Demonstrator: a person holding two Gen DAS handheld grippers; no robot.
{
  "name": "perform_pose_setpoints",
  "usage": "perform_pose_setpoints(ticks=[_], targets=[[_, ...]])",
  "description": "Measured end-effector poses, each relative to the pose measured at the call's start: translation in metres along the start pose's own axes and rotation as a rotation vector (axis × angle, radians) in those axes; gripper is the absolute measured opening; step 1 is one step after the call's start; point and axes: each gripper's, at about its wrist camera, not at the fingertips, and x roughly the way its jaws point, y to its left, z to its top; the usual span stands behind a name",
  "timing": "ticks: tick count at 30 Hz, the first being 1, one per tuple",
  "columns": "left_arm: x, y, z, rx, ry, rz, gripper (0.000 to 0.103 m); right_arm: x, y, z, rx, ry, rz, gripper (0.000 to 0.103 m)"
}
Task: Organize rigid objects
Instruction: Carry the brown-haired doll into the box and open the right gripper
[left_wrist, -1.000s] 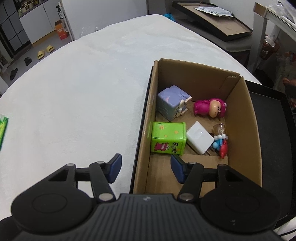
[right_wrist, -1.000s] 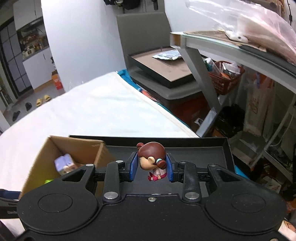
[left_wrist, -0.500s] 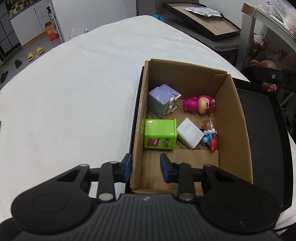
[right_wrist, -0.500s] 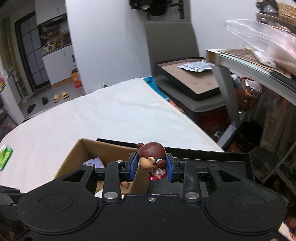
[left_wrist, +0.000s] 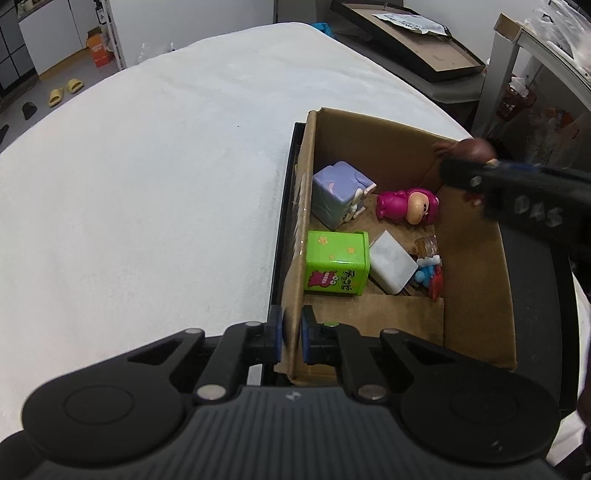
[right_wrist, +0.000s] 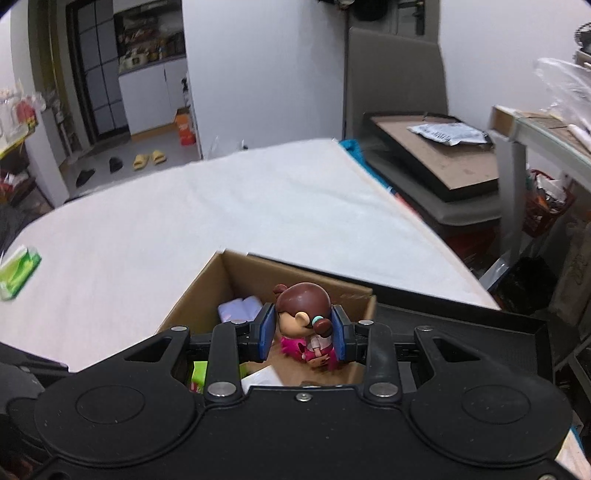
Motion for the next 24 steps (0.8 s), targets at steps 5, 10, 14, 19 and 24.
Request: perform_pose_setpoints(ticks=[5, 10, 14, 19, 24], targets=[[0.001, 0.004, 0.001, -0.001, 0.008, -0.024, 0.009, 0.014, 0.015, -0.003, -0.029, 0.045, 0.001, 0.031], [0.002, 0.01, 0.004, -0.013, 0.023, -0.05, 0.009, 0.024, 0.023, -0.006, -0.045, 0.075, -0.001, 0.031], [0.002, 0.011, 0.004, -0.008, 0.027, -0.059, 0.01, 0.03, 0.023, -0.008, -0.037, 0.086, -0.006, 0.031], [0.003, 0.014, 0.007, -0.012, 0.034, -0.064, 0.01, 0.037, 0.028, -0.003, -0.03, 0.089, 0.018, 0.034], [0.001, 0.015, 0.008, -0.023, 0.04, -0.071, 0.011, 0.034, 0.031, -0.005, -0.049, 0.087, 0.003, 0.049]])
